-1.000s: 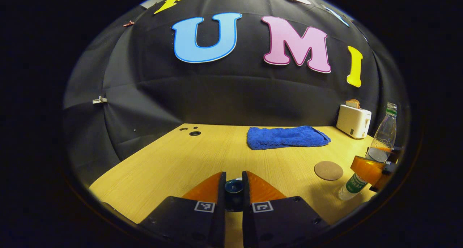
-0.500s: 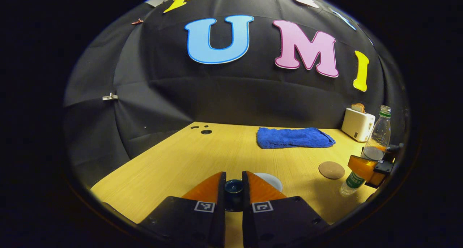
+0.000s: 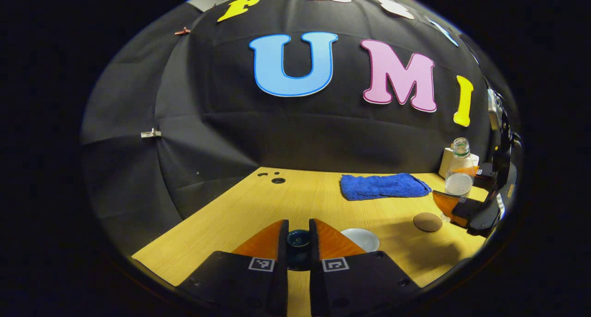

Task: Open the teacup lid with one hand, grasp the water bottle and pour water into the teacup with the other hand; after pouring, place the water bottle on the coaster and then close the teacup lid.

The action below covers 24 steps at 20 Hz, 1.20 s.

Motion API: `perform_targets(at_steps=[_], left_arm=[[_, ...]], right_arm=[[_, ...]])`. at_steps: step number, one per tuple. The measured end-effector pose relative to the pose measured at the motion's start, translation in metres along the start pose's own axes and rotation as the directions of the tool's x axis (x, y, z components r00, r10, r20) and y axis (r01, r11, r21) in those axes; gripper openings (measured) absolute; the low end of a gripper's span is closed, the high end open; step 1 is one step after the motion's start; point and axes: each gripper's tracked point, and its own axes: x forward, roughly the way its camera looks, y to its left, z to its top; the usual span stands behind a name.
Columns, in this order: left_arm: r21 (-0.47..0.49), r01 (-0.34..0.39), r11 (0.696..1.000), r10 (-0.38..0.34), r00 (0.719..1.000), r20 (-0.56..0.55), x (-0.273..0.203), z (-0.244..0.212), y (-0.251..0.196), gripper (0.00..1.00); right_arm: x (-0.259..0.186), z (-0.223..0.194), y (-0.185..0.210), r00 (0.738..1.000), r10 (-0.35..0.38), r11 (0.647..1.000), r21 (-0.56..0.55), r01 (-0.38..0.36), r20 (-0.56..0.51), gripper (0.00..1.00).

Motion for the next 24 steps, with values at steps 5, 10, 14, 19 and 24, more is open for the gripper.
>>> perform_targets(at_steps=[5,10,14,19,24], left_arm=[[0.009,-0.013,1.0,0.013,1.0,-0.023,-0.001,-0.007,0.033,0.23],[0.013,0.014,1.0,-0.014,0.999,-0.051,0.006,-0.019,0.05,0.23],[0.026,0.036,0.999,-0.035,0.998,-0.054,0.015,-0.022,0.056,0.23],[0.036,0.076,0.996,-0.074,0.995,-0.063,0.023,-0.027,0.059,0.23],[0.048,0.102,0.994,-0.098,0.993,-0.067,0.025,-0.03,0.059,0.23]], right_arm=[[0.02,0.005,0.038,0.999,0.044,0.979,-0.201,-0.043,-0.003,0.7],[0.033,0.027,0.057,0.995,0.049,0.891,-0.455,-0.005,0.084,0.74],[0.041,0.023,0.083,0.991,0.095,0.842,-0.539,-0.029,0.096,0.74],[0.048,0.014,0.096,0.99,0.11,0.785,-0.618,-0.032,0.089,0.74],[0.055,0.012,0.1,0.991,0.096,0.743,-0.669,-0.013,0.088,0.74]])
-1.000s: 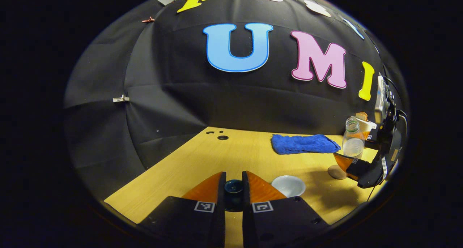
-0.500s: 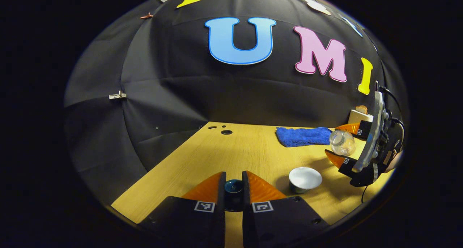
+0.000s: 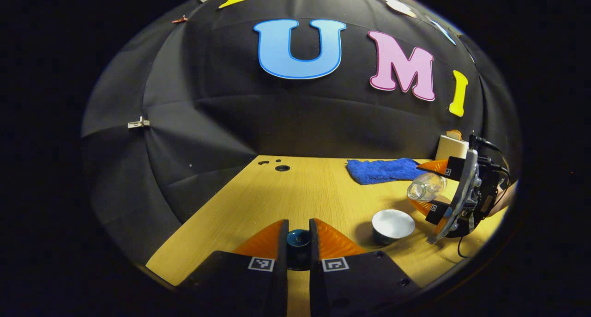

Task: Open the teacup lid with one hand, grasp the water bottle and pour water into the teacup with the other hand; after pouring, place the water bottle on the coaster and then close the teacup lid.

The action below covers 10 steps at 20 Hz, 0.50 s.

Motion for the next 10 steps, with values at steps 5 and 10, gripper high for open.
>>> perform_targets(at_steps=[5,10], left_arm=[[-0.01,0.012,1.0,-0.012,1.0,-0.008,0.0003,-0.0046,0.0011,0.23],[0.023,0.001,1.0,-0.001,1.0,-0.011,-0.0004,-0.0055,0.0092,0.24]], right_arm=[[0.0018,0.0032,0.0022,0.999,-0.018,0.993,-0.116,0.022,0.035,0.74],[0.0039,0.0013,0.0055,0.999,-0.024,0.985,-0.172,0.03,0.036,0.74]])
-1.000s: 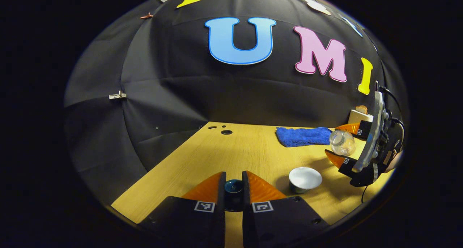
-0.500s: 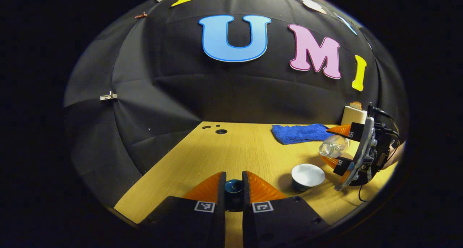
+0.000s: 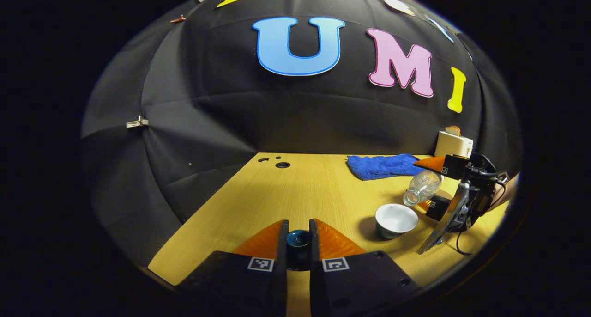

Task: Open the teacup lid with one hand, grasp the water bottle and pour water into the teacup with the other hand; after pouring, place the water bottle on the coaster and then close the teacup lid.

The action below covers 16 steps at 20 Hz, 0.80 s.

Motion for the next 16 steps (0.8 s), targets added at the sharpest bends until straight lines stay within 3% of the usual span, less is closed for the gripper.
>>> perform_targets(at_steps=[13,15,16], left_arm=[[-0.043,0.009,0.999,-0.01,1.0,-0.009,-0.007,-0.005,0.001,0.2],[-0.04,0.011,0.999,-0.011,1.0,-0.011,-0.007,-0.005,0.0,0.24],[-0.04,0.01,0.999,-0.01,1.0,-0.012,-0.007,-0.005,0.001,0.24]], right_arm=[[0.011,0.015,-0.003,0.995,-0.041,0.981,-0.184,0.056,0.088,0.74],[0.012,0.017,-0.001,0.994,-0.037,0.977,-0.204,0.057,0.101,0.74],[0.014,0.016,-0.002,0.994,-0.036,0.975,-0.214,0.058,0.107,0.7]])
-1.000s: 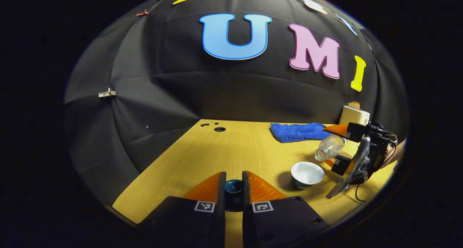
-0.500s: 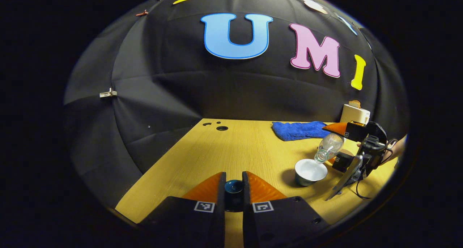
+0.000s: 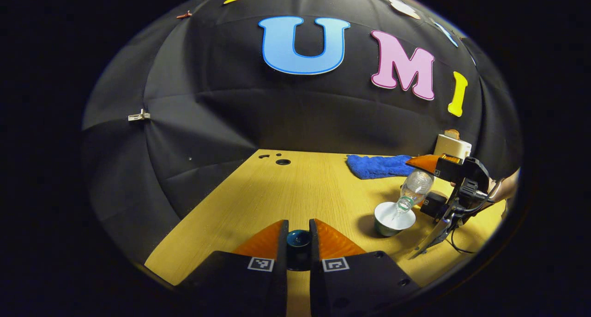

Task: Open the teacup lid with one hand, grasp the water bottle and pour water into the teacup with the other hand; after pouring, place the water bottle on the coaster and then close the teacup lid.

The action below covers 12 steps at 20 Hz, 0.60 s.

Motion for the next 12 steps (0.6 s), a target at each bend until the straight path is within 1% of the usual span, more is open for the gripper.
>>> perform_targets(at_steps=[1,8,9,10,11,12], left_arm=[[-0.001,0.0,1.0,0.0,1.0,-0.001,0.0,-0.001,0.0,0.24],[0.0,0.001,1.0,-0.001,1.0,-0.005,-0.001,-0.001,-0.003,0.24],[0.001,0.001,1.0,-0.001,1.0,-0.005,-0.001,-0.001,-0.004,0.2],[0.0,0.001,1.0,-0.001,1.0,-0.006,-0.001,0.0,-0.004,0.2],[-0.001,-0.001,1.0,0.001,1.0,-0.004,-0.001,-0.001,-0.003,0.24],[-0.003,-0.001,1.0,0.001,1.0,-0.001,-0.001,0.0,-0.004,0.24]], right_arm=[[0.001,0.001,-0.001,1.0,-0.002,1.0,-0.01,0.002,0.004,0.74],[0.003,0.001,-0.013,0.998,-0.057,0.993,-0.097,0.06,0.036,0.74],[0.002,0.004,-0.016,0.997,-0.071,0.991,-0.111,0.075,0.044,0.74],[0.002,0.005,-0.017,0.995,-0.077,0.989,-0.122,0.084,0.057,0.74],[0.003,0.007,-0.019,0.994,-0.085,0.986,-0.137,0.093,0.067,0.69],[0.004,0.009,-0.021,0.993,-0.088,0.983,-0.156,0.1,0.081,0.73]])
